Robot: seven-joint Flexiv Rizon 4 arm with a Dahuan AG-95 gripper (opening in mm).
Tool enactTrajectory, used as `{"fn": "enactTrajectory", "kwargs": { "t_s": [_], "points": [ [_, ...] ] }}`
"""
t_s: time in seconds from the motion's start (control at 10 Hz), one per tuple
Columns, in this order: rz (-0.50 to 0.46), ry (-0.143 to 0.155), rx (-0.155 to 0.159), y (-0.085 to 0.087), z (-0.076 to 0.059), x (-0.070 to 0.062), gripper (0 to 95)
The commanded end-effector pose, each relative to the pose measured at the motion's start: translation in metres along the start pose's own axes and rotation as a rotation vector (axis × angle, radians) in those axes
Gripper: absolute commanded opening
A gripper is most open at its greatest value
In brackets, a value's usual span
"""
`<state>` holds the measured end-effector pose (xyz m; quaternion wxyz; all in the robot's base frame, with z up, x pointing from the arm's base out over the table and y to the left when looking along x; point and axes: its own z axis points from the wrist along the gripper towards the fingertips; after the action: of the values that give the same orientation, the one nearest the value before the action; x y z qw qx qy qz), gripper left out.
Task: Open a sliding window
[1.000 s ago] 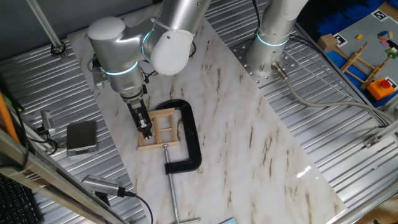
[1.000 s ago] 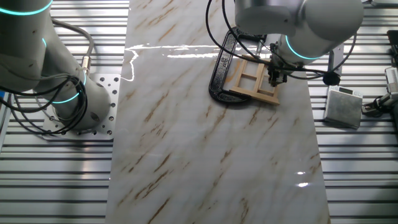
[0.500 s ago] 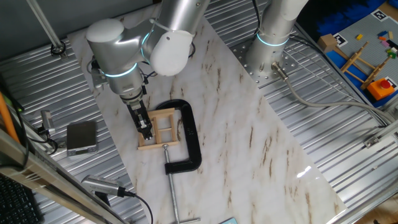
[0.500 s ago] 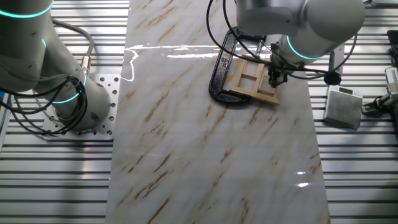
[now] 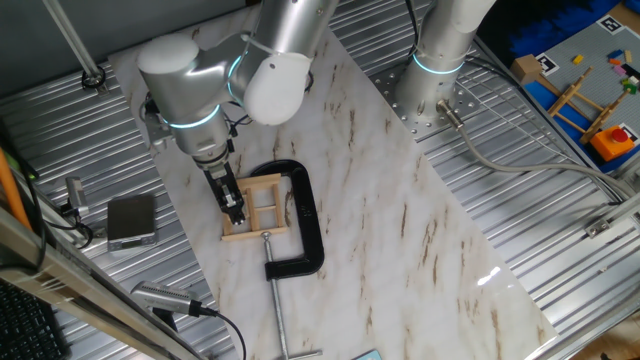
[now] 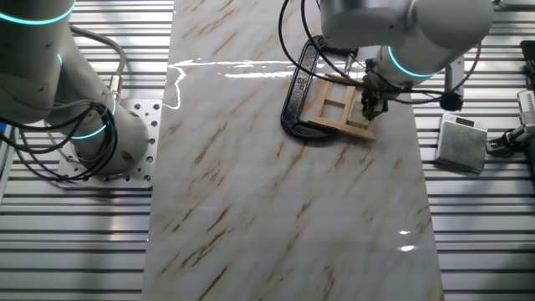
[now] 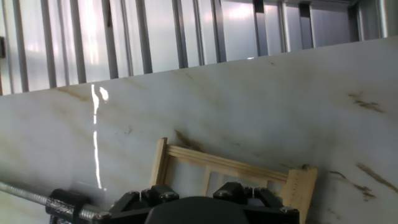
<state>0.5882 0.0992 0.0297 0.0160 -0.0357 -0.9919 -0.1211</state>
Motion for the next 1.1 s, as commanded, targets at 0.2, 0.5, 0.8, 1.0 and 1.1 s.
{"fn": "enactTrajectory", "kwargs": {
  "t_s": [0.2, 0.5, 0.8, 1.0, 1.1],
  "points": [
    [-0.006, 0.005, 0.034, -0.012, 0.000, 0.001, 57.0],
    [0.013, 0.016, 0.065, -0.016, -0.001, 0.003, 57.0],
    [0.018, 0.031, 0.097, -0.019, -0.001, 0.004, 57.0],
    [0.018, 0.032, 0.101, -0.023, -0.001, 0.004, 57.0],
    [0.015, 0.033, 0.104, -0.026, 0.000, 0.004, 57.0]
  ]
}}
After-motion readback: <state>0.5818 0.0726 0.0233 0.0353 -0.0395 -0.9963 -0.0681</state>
